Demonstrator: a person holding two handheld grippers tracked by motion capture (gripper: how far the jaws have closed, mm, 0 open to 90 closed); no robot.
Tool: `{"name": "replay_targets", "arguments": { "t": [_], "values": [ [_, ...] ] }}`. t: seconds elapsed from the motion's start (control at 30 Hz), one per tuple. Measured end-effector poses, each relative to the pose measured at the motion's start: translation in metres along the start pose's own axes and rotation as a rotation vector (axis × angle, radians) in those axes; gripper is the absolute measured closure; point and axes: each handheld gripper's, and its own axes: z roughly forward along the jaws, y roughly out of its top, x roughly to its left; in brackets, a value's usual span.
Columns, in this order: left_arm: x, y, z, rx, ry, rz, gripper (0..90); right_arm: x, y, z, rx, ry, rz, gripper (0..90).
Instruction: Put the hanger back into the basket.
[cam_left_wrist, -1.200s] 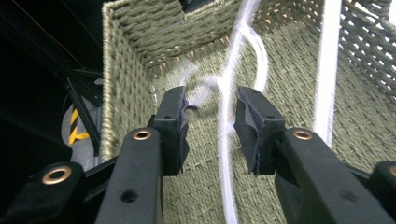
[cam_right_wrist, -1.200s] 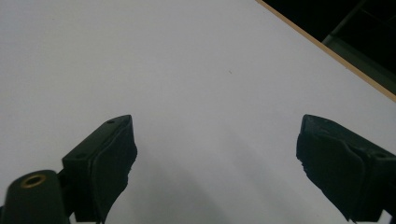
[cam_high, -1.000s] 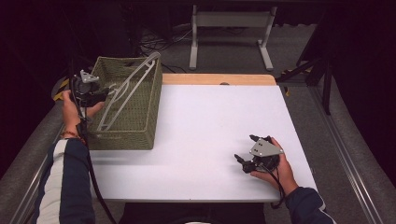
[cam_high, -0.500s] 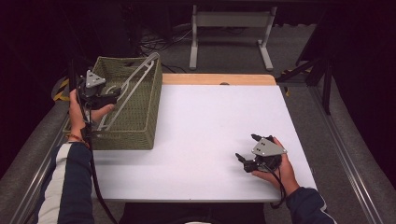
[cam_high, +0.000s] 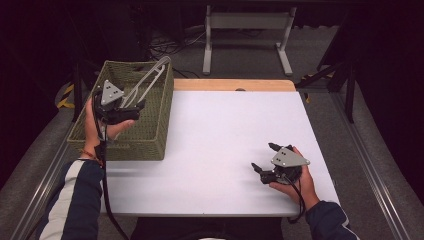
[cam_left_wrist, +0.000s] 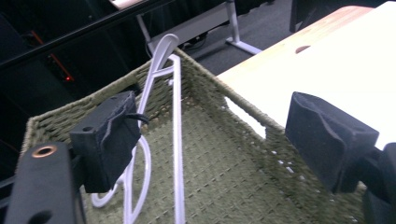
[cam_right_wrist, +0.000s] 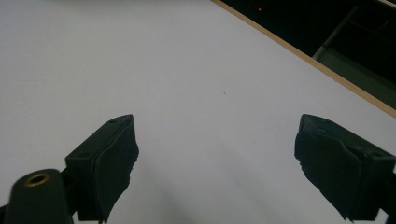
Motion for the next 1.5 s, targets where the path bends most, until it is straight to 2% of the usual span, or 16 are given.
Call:
{"name": "replay_targets", "arguments": {
  "t": [0.27,0.37,0.47,0.6,0.8,0.87,0.9,1.03,1.07,1.1,1.13,1.33,1.37,1.5],
  "values": [
    [-0.012,-0.001,-0.009,-0.067,-0.053,-0.019,13.7,0.004,0.004,-0.003,-0.017,-0.005,0.002,13.6],
    [-0.02,-0.003,-0.015,-0.113,-0.091,-0.039,13.2,0.004,0.005,-0.005,-0.036,-0.016,0.012,13.8],
    [-0.028,-0.005,-0.02,-0.15,-0.125,-0.038,11.8,0.006,0.005,-0.006,-0.042,-0.02,0.017,13.8],
    [-0.039,-0.008,-0.03,-0.202,-0.174,-0.023,8.9,0.009,0.006,-0.006,-0.039,-0.021,0.013,13.7],
    [-0.053,-0.01,-0.04,-0.231,-0.194,0.015,7.6,0.01,0.006,-0.007,-0.047,-0.023,0.03,13.7],
    [-0.063,-0.012,-0.045,-0.264,-0.206,0.033,8.2,0.012,0.006,-0.008,-0.048,-0.024,0.036,13.7],
    [-0.063,-0.012,-0.045,-0.264,-0.206,0.033,8.2,0.012,0.006,-0.008,-0.048,-0.024,0.036,13.7],
    [-0.076,-0.015,-0.05,-0.295,-0.223,0.054,8.2,0.013,0.006,-0.011,-0.057,-0.03,0.041,14.0],
    [-0.079,-0.016,-0.051,-0.299,-0.225,0.061,8.8,0.014,0.006,-0.013,-0.067,-0.037,0.042,14.2],
    [-0.088,-0.018,-0.053,-0.301,-0.234,0.079,8.8,0.015,0.007,-0.015,-0.08,-0.047,0.042,14.3],
    [-0.088,-0.018,-0.053,-0.301,-0.234,0.079,8.8,0.015,0.007,-0.015,-0.08,-0.047,0.042,14.3],
    [-0.113,-0.027,-0.053,-0.287,-0.286,0.114,8.6,0.016,0.007,-0.02,-0.081,-0.055,0.046,14.3],
    [-0.115,-0.028,-0.054,-0.289,-0.28,0.117,8.6,0.017,0.006,-0.021,-0.083,-0.054,0.049,14.3],
    [-0.124,-0.037,-0.054,-0.278,-0.312,0.103,9.0,0.02,0.005,-0.022,-0.08,-0.055,0.034,14.3]
  ]
}}
